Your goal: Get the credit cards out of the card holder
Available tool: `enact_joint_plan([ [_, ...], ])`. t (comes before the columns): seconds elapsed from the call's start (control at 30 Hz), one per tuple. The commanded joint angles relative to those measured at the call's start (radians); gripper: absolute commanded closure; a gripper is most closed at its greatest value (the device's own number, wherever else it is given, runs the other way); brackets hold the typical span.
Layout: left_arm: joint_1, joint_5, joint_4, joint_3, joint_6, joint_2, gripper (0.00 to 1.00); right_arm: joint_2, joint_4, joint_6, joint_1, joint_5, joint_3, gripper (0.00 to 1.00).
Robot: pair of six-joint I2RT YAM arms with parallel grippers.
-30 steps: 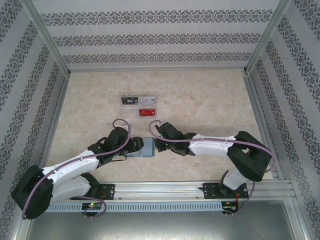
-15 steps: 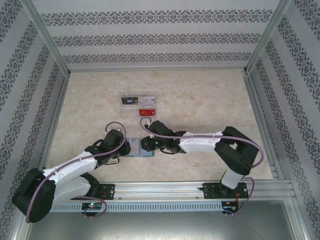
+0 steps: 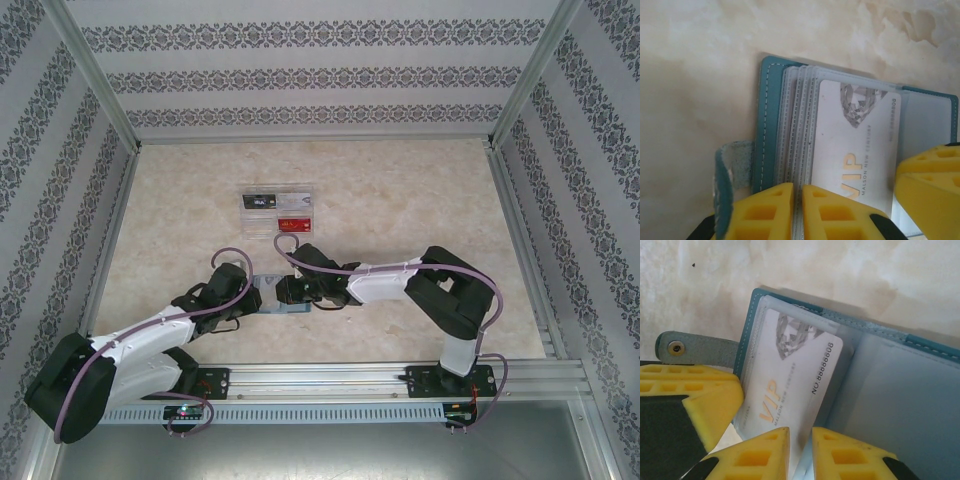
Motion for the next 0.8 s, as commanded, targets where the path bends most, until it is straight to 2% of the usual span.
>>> enact_joint_plan([
  [0.0, 0.011, 0.025, 0.017, -0.014, -0.018, 0.000, 0.86, 0.022, 0.024, 0.024, 0.005, -0.012, 0.020, 0.79],
  [0.17, 0.011, 0.028, 0.015, -0.013, -0.019, -0.005, 0.86, 0.021, 0.023, 0.029, 0.000, -0.010, 0.016, 0.80],
  [0.43, 0.010, 0.021, 0.008, -0.014, -0.023, -0.005, 0.86, 0.012, 0.040, 0.037, -0.006, -0.013, -0.006, 1.00],
  [0.77, 0.011, 0.005, -0.009, -0.010, -0.024, -0.005, 0.86, -0.008, 0.062, 0.065, -0.036, -0.017, -0.062, 1.00],
])
